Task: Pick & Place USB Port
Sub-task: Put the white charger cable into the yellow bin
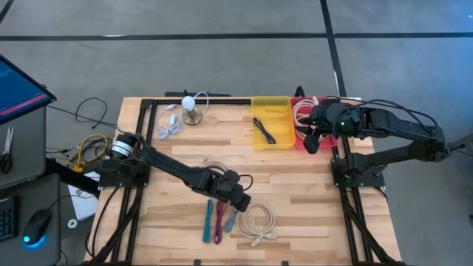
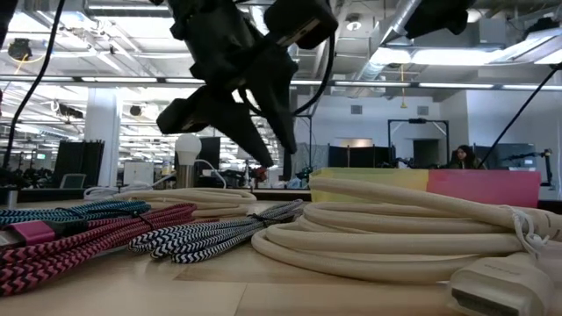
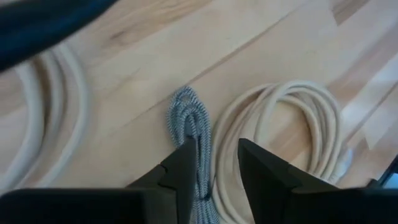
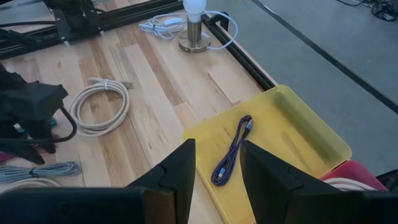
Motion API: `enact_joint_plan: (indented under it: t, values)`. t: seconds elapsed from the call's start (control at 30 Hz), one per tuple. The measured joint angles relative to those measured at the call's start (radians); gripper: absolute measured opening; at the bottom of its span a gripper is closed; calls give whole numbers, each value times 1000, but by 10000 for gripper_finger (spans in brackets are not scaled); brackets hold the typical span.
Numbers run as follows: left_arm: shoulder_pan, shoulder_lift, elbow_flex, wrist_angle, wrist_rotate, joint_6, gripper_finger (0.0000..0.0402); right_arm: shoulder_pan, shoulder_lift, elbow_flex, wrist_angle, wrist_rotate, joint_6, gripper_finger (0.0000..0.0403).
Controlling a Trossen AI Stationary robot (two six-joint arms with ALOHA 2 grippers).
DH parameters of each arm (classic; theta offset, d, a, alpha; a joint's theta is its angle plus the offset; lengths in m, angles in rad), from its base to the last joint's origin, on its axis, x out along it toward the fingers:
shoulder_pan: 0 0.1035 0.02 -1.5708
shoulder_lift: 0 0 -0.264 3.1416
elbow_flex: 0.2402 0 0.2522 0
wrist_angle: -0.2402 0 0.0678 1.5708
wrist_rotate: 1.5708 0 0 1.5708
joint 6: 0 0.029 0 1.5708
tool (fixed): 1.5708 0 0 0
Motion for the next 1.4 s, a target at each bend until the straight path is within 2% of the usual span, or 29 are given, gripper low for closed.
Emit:
enact_joint_plan:
  t: [0.37, 0.63, 0.73, 1.4]
  values:
    - [5, 0, -77, 21, 0, -5, 157, 0, 0, 0, 1, 0, -2, 118]
    - [5, 0, -93, 177, 0, -8, 190, 0, 0, 0, 3, 0, -8, 118]
    - [5, 6, -93, 185, 0, -6, 197, 0, 0, 0, 5, 0, -8, 118]
    - [8, 133, -87, 294, 31, -69, 195, 0, 0, 0, 8, 3, -8, 118]
